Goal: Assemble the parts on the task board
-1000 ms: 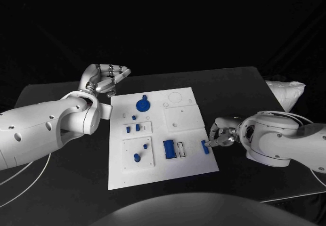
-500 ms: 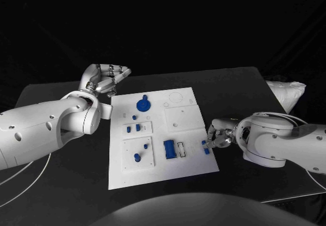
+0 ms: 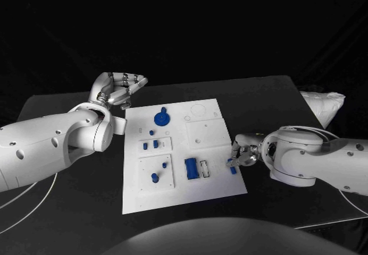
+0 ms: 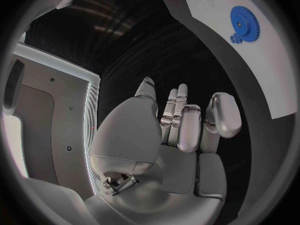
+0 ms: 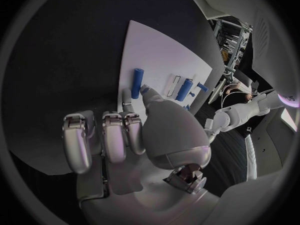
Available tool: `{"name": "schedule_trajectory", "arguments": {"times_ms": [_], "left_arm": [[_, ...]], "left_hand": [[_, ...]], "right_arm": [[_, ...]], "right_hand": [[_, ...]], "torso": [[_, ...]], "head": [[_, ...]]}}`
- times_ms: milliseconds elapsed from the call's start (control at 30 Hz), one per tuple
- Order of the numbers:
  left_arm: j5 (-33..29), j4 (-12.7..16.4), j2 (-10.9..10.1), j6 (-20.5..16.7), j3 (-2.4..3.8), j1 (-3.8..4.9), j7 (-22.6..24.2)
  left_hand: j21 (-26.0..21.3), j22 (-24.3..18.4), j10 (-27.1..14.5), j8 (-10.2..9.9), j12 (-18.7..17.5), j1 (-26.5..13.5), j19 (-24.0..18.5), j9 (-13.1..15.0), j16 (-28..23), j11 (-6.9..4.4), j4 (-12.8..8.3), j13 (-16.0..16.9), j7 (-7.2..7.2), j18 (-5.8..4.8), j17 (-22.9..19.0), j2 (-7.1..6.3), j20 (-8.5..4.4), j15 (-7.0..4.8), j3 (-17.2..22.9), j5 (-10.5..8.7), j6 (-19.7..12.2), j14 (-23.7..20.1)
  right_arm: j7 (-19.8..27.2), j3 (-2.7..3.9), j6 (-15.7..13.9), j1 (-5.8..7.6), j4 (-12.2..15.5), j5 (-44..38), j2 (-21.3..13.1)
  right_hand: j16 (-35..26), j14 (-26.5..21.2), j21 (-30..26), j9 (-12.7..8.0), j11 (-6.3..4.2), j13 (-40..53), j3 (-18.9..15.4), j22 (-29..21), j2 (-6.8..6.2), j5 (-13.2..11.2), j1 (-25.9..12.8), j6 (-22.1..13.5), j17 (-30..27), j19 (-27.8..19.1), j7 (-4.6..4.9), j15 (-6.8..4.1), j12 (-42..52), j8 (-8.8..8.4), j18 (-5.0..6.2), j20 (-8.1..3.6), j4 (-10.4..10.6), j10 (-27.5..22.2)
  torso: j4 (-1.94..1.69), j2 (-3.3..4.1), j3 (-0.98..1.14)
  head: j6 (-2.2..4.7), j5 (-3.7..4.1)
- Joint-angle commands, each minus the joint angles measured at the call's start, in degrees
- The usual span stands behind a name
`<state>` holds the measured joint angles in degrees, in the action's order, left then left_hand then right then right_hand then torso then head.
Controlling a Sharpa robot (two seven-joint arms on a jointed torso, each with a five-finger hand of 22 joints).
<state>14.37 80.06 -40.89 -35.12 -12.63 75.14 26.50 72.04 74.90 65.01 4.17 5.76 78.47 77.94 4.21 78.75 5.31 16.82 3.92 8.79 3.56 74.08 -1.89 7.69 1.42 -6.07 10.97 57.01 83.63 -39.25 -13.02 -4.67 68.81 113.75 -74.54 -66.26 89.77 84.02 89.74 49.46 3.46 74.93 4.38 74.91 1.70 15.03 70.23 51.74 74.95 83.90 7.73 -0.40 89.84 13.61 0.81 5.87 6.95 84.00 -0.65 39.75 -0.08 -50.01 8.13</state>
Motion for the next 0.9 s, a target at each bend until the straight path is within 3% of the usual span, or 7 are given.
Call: {"name": "schedule_trajectory", "arguments": {"times_ms": [33, 233, 500, 667, 767, 900], "left_arm": [[0.32, 0.18, 0.05, 1.01, 0.04, 0.00, 0.14], [0.33, 0.23, 0.08, 1.14, 0.04, 0.00, 0.08], [0.40, 0.16, 0.26, 1.42, 0.04, 0.00, -0.06], [0.44, 0.14, 0.27, 1.48, 0.04, 0.00, -0.10], [0.45, 0.15, 0.23, 1.48, 0.04, 0.00, -0.10], [0.45, 0.16, 0.19, 1.48, 0.04, 0.00, -0.13]], "left_hand": [[-0.30, 8.28, -0.10, -0.25, -0.23, -0.06, -0.03, -0.06, -0.19, 0.16, -0.11, -0.04, 0.03, 0.63, -0.01, 0.74, -0.15, 0.05, -0.36, 0.35, -0.28, -0.30], [-0.30, 8.28, -0.10, -0.25, -0.23, -0.06, -0.03, -0.06, -0.19, 0.16, -0.11, -0.04, 0.03, 0.63, -0.01, 0.74, -0.15, 0.05, -0.36, 0.35, -0.28, -0.30], [-0.39, 8.26, -0.11, -0.23, -0.23, -0.06, -0.08, -0.06, -0.23, 0.16, -0.10, -0.04, 0.02, 0.65, -0.07, 0.78, -0.15, 0.05, -0.38, 0.35, -0.26, -0.32], [-0.39, 8.26, -0.11, -0.23, -0.23, -0.06, -0.08, -0.06, -0.23, 0.16, -0.10, -0.04, 0.02, 0.65, -0.07, 0.78, -0.15, 0.05, -0.38, 0.35, -0.26, -0.32], [-0.40, 8.26, -0.13, -0.22, -0.25, -0.08, -0.08, -0.05, -0.22, 0.16, -0.07, -0.05, 0.02, 0.65, -0.05, 0.88, -0.15, 0.05, -0.39, 0.36, -0.23, -0.32], [-0.40, 8.26, -0.13, -0.22, -0.25, -0.08, -0.08, -0.05, -0.22, 0.16, -0.07, -0.05, 0.02, 0.65, -0.05, 0.88, -0.15, 0.05, -0.39, 0.36, -0.23, -0.32]], "right_arm": [[-1.95, -0.51, 4.31, -0.83, -0.76, -0.28, 0.72], [-2.49, -0.51, 6.74, -1.05, -1.46, -1.16, 1.42], [-2.77, -0.51, 8.70, -1.11, -1.63, -2.41, 1.92], [-2.14, -0.51, 7.87, -1.12, -1.57, -2.62, 1.93], [-1.23, -0.51, 5.81, -1.12, -1.45, -1.45, 1.71], [0.10, -0.51, 2.94, -1.12, -1.35, 2.27, 1.33]], "right_hand": [[0.23, 5.98, 0.26, -20.49, 0.27, 15.07, 0.56, 15.09, -0.02, -0.94, -0.11, 0.71, 15.05, 6.10, 0.03, 0.46, 0.16, -1.85, -0.81, 0.36, 0.02, 6.00], [0.23, 5.98, 0.26, -22.34, 0.26, 15.07, 1.49, 15.09, -0.08, -2.01, 0.52, 1.83, 15.05, 6.10, 0.00, 0.49, 0.16, -3.33, -0.81, 0.39, -0.78, 6.00], [0.23, 5.98, 0.26, -25.55, 0.28, 15.07, 3.17, 15.09, -1.05, -3.82, 3.26, 4.16, 15.05, 6.10, -0.03, 0.65, 0.16, -5.83, -0.81, 0.33, -3.52, 6.00], [0.23, 5.98, 0.26, -27.36, -0.03, 15.07, 6.64, 15.09, 0.96, -2.03, 7.20, 5.68, 15.05, 6.10, -0.39, 0.57, 0.16, -7.03, -0.81, 0.16, -6.25, 6.00], [0.23, 5.98, 0.26, -28.38, -0.34, 15.07, 8.27, 15.09, 2.15, -1.07, 8.03, 6.69, 15.05, 6.10, -0.82, 0.42, 0.16, -7.55, -0.81, 0.07, -6.94, 6.00], [0.23, 5.98, 0.26, -29.64, -0.83, 15.07, 9.72, 15.09, 2.77, -0.68, 8.16, 8.22, 15.05, 6.10, -1.43, 0.07, 0.16, -8.04, -0.81, -0.14, -7.47, 6.00]], "torso": [[-0.02, 0.03, -0.01], [-0.02, 0.09, -0.02], [-0.04, 0.08, 0.01], [-0.03, 0.04, 0.02], [-0.04, 0.09, 0.02], [-0.02, 0.08, 0.02]], "head": [[0.01, 0.03], [0.01, 0.05], [0.01, 0.11], [0.01, 0.11], [0.01, 0.06], [0.01, 0.00]]}}
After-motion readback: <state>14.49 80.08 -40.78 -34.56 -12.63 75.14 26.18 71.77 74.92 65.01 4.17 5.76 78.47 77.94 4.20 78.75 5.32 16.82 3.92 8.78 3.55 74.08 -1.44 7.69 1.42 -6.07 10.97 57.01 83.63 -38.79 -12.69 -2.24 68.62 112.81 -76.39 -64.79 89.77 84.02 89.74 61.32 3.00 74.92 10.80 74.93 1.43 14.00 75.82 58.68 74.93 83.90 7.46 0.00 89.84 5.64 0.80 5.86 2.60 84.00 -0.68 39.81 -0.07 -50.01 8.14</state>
